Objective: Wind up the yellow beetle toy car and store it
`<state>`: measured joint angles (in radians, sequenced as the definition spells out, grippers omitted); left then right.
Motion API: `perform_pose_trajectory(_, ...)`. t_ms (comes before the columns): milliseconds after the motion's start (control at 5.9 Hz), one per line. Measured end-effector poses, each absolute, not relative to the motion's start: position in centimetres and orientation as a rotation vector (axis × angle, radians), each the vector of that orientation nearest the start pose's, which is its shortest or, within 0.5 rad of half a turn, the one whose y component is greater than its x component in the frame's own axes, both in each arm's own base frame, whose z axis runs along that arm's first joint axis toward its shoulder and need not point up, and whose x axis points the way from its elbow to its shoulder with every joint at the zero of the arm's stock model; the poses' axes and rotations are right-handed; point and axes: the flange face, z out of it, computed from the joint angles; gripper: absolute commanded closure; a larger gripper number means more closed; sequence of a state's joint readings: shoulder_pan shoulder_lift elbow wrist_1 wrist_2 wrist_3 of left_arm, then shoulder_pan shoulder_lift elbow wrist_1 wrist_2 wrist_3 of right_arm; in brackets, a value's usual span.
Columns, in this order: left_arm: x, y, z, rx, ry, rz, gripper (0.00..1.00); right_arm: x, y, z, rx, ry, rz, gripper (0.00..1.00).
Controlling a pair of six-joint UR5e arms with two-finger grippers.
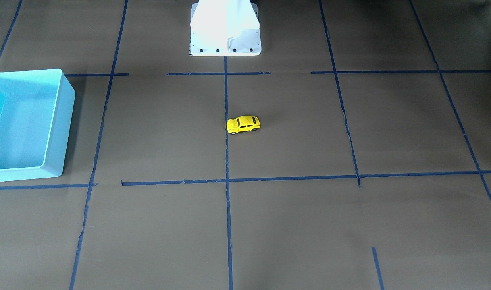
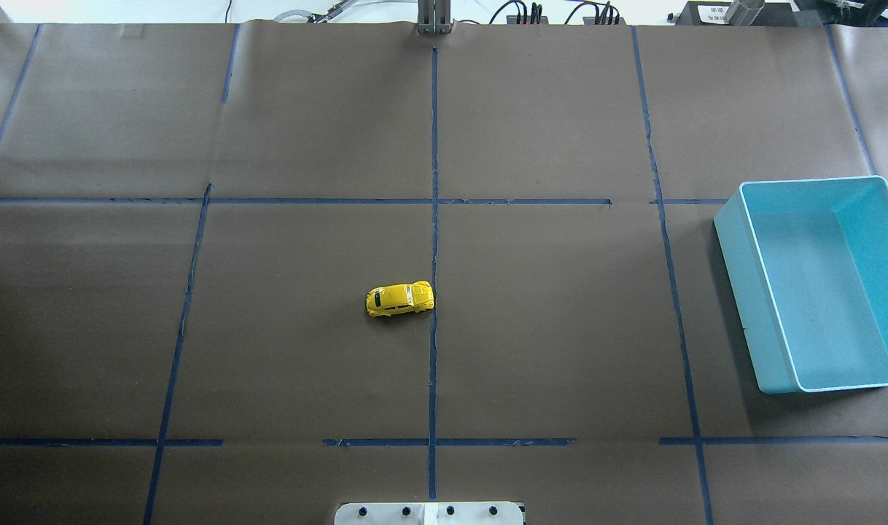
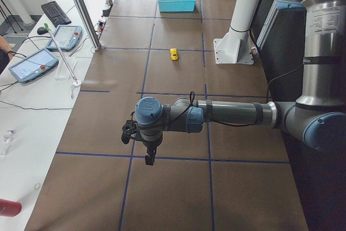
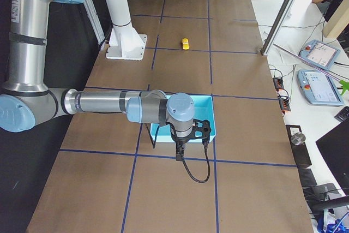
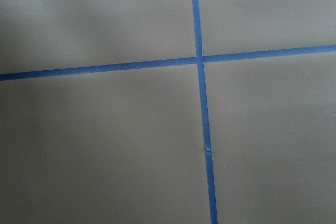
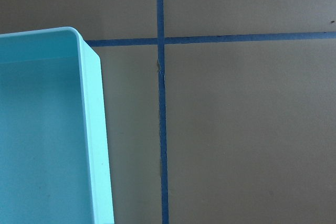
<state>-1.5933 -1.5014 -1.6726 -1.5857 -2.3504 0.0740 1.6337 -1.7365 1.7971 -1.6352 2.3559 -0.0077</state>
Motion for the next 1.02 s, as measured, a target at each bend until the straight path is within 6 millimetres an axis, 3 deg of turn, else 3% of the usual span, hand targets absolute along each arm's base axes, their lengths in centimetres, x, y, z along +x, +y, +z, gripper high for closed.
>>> perform_pose_trajectory(169,-7.3,-46.6,63.3,0.095,0.778,0.072,0.0,8.9,-41.6,62.8,0.025,-0.785,0.053,0.0)
perform_pose_trajectory(339,-6.3,-46.9,60.9,0.121,0.778,0.109,0.0,8.9,-41.6,62.8,0.026,-0.785,0.053,0.0)
perform_pose_trajectory(678,-0.8,-46.6,51.3,0.106,0.781,0.234,0.0,8.9,-41.6,62.8,0.025,-0.785,0.054,0.0)
perform_pose_trajectory(1017,6.0,-48.5,43.0,0.132,0.734,0.397,0.0,8.9,-41.5,62.9,0.023,-0.784,0.054,0.0)
